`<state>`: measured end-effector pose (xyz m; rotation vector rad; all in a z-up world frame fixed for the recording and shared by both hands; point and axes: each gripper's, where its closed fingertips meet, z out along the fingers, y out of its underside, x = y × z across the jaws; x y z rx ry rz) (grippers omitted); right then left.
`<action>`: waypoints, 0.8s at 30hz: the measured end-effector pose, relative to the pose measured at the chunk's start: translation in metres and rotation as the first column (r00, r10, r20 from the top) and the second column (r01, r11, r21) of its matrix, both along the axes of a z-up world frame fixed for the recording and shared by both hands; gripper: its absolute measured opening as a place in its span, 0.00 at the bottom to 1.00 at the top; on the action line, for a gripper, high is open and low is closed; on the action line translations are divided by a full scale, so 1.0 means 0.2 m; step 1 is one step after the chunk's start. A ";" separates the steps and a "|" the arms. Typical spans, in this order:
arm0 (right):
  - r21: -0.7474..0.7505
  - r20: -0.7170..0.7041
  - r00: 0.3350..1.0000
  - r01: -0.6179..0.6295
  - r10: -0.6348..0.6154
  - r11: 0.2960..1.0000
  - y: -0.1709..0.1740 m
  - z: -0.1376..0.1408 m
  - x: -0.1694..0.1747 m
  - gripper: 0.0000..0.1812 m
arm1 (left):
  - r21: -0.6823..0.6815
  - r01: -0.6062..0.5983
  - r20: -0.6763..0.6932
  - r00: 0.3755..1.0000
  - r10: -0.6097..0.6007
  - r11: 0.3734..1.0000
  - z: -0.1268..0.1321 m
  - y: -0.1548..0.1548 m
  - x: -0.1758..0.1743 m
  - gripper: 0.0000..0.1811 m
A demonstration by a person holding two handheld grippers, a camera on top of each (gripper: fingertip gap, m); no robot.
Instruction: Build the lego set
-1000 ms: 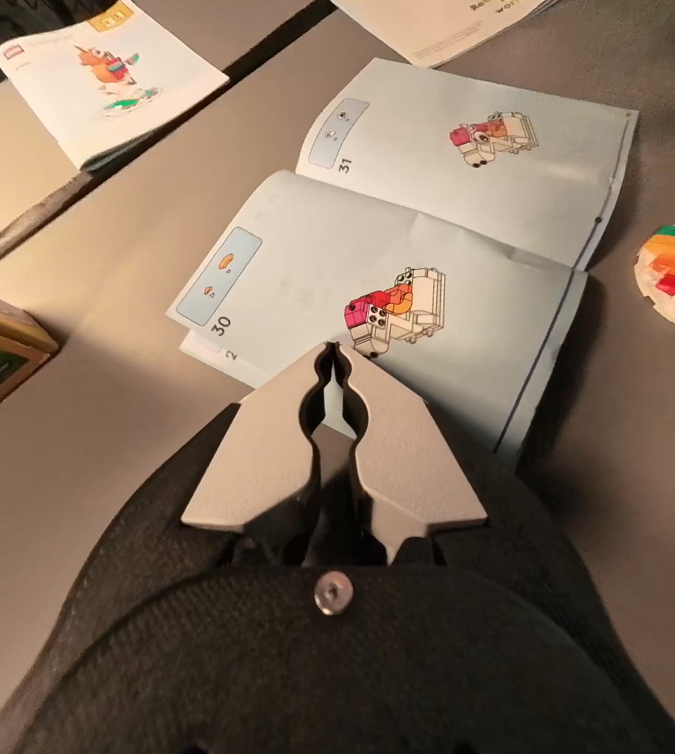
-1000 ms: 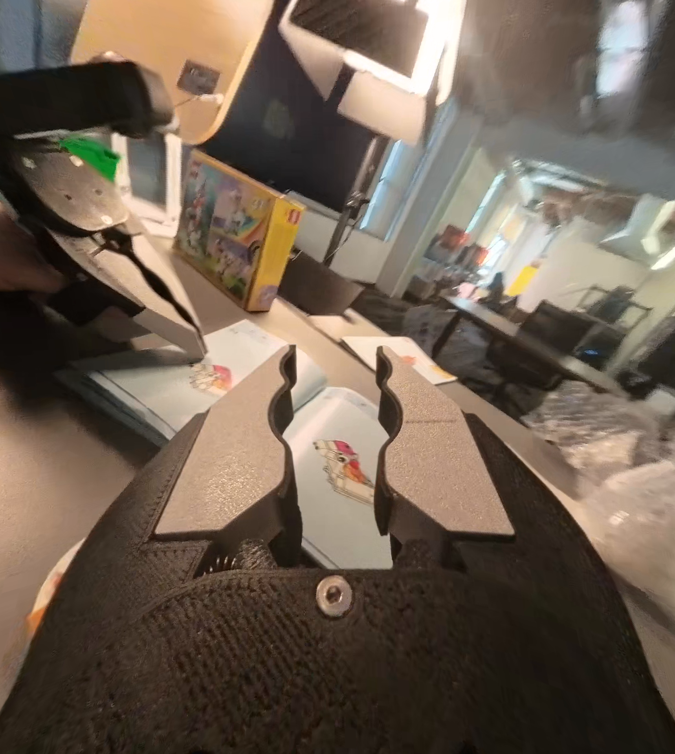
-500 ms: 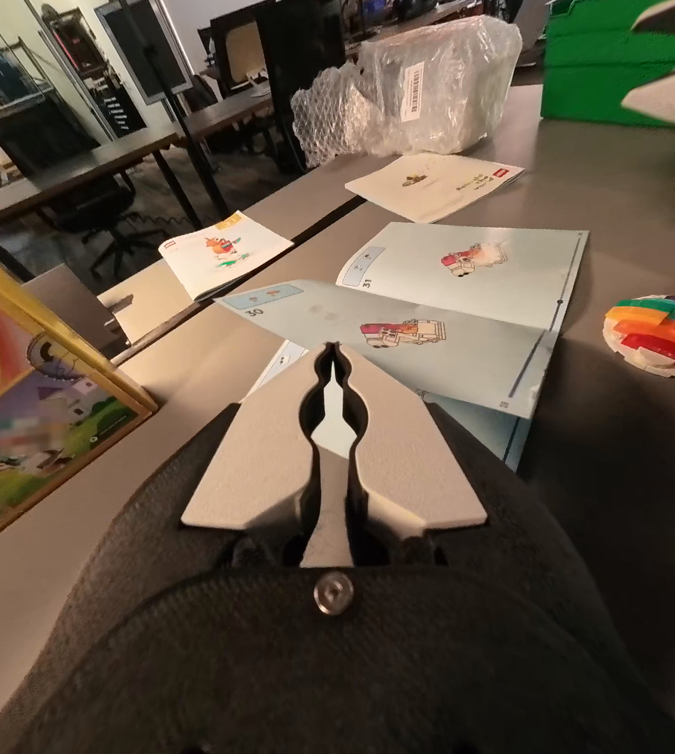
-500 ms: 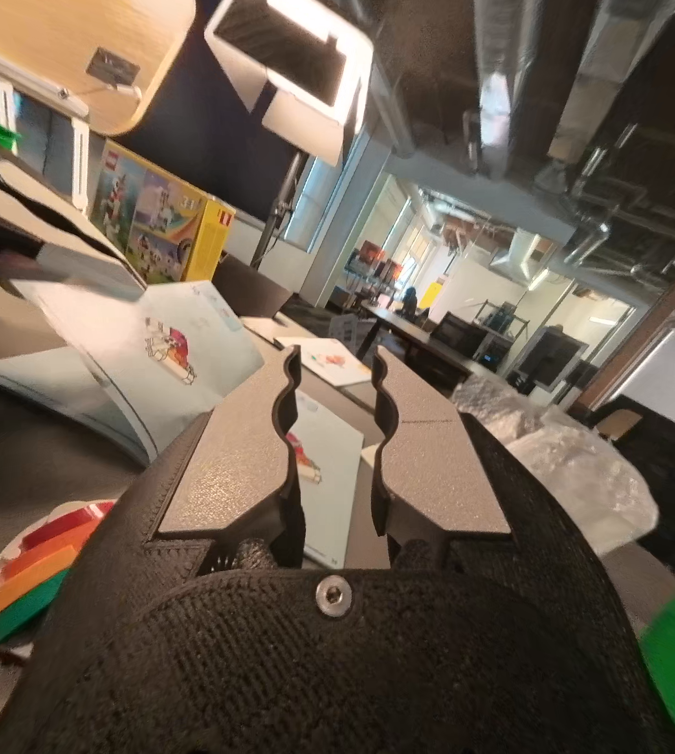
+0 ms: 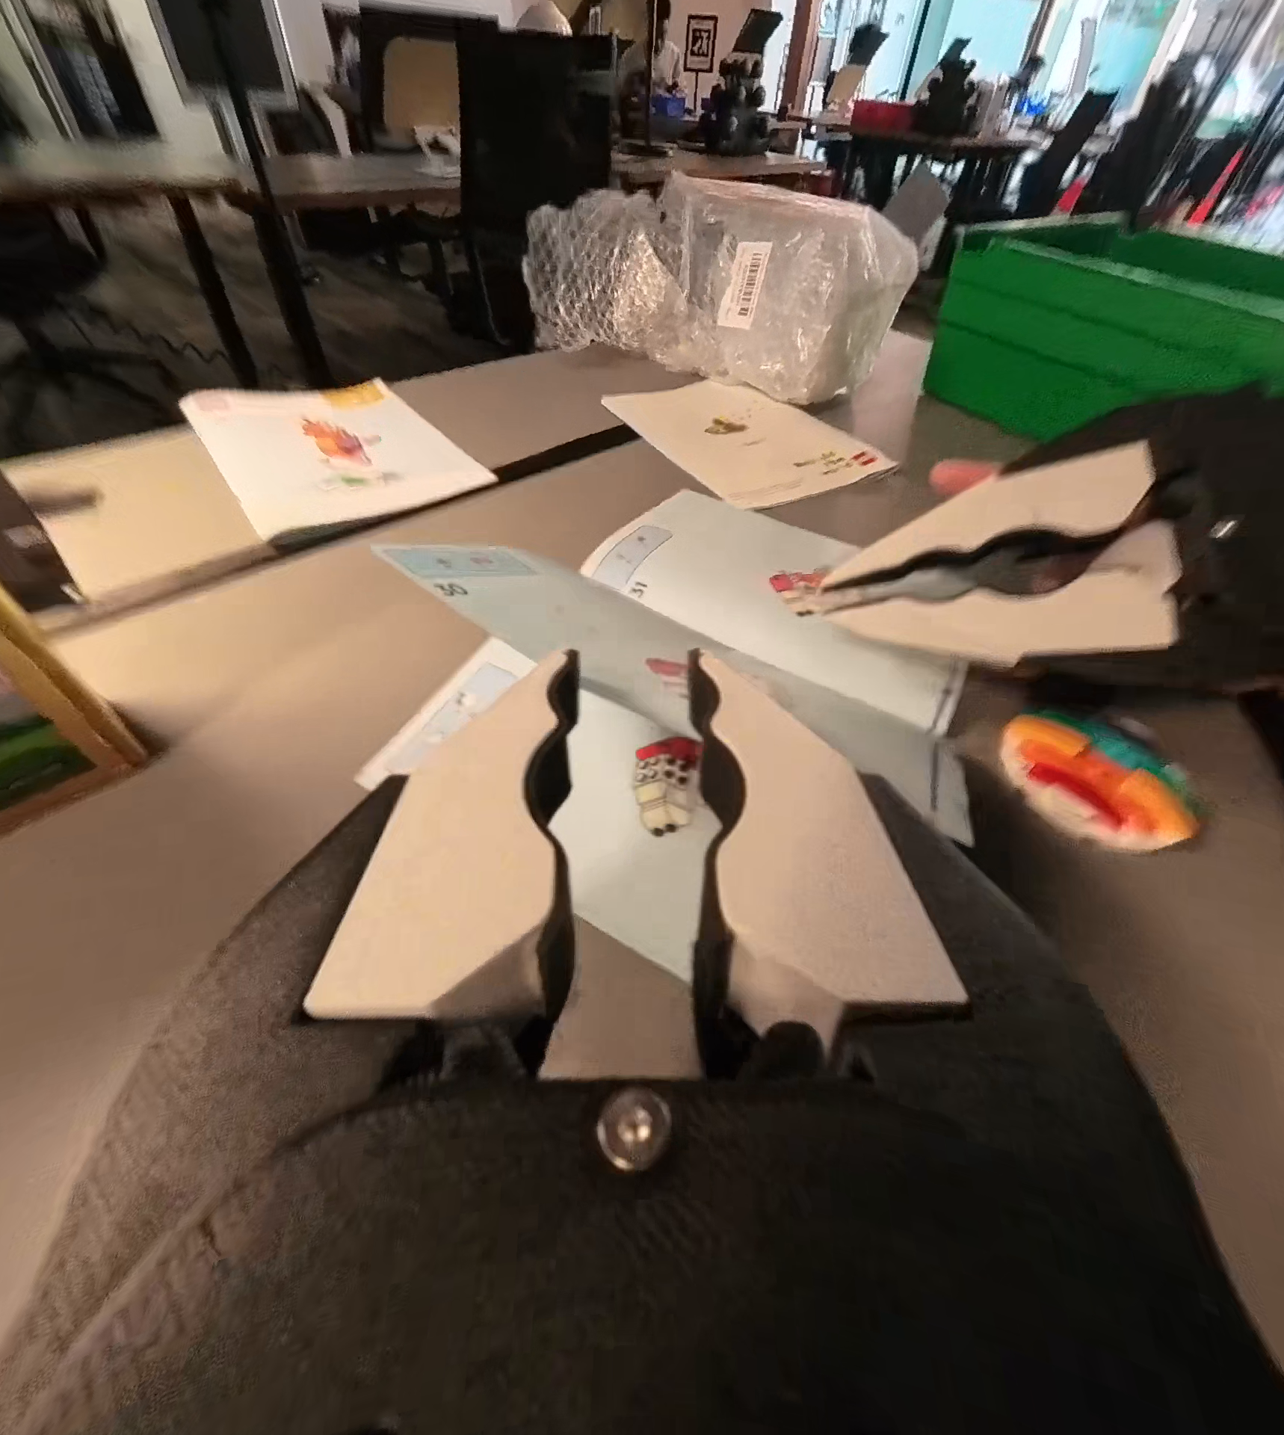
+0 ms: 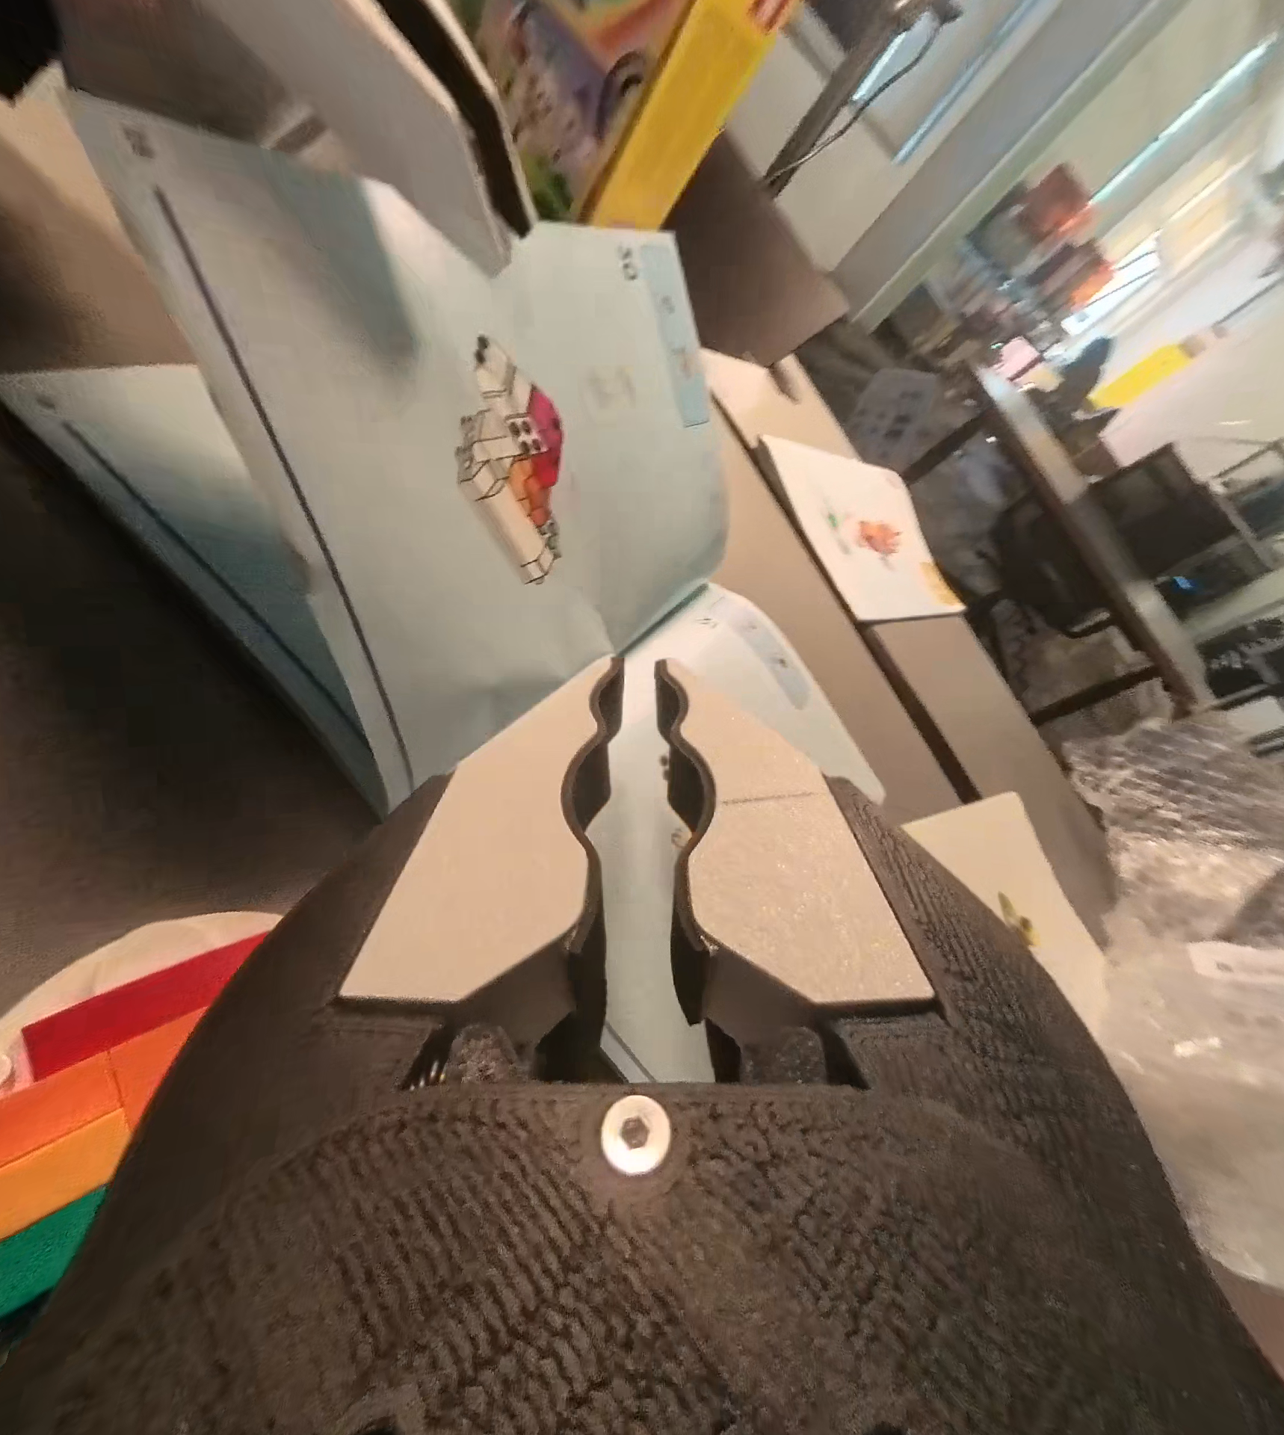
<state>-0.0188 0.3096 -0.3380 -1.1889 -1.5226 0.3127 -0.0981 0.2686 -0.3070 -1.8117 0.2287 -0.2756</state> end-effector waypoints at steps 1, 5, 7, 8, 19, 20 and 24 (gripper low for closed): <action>-0.006 0.032 0.999 -0.011 0.011 1.000 0.00 -0.02 -0.01 0.03 | -0.055 0.009 0.100 0.995 -0.004 0.998 -0.01 0.01 0.01 0.21; 0.014 0.096 0.994 -0.044 0.043 0.999 -0.03 -0.07 -0.02 0.01 | -0.231 0.126 0.446 0.895 -0.010 0.965 -0.05 0.02 0.05 0.33; 0.029 0.107 0.993 -0.054 0.051 0.998 -0.04 -0.08 -0.02 0.00 | -0.235 0.115 0.491 0.871 0.015 0.965 -0.05 0.02 0.02 0.33; 0.029 0.105 0.993 -0.057 0.054 0.998 -0.04 -0.08 -0.02 0.00 | -0.226 0.098 0.489 0.872 0.026 0.969 -0.04 0.02 -0.01 0.32; 0.045 0.078 0.993 -0.089 0.086 0.995 -0.07 -0.06 -0.02 0.00 | -0.240 0.087 0.526 0.849 0.054 0.967 -0.04 0.03 -0.04 0.34; 0.047 0.078 0.993 -0.091 0.087 0.995 -0.07 -0.06 -0.02 0.00 | -0.227 0.124 0.559 0.829 0.025 0.966 -0.02 0.03 -0.02 0.32; 0.050 0.079 0.993 -0.096 0.092 0.994 -0.07 -0.06 -0.02 0.00 | -0.194 0.236 0.686 0.726 -0.040 0.952 0.01 0.02 0.06 0.24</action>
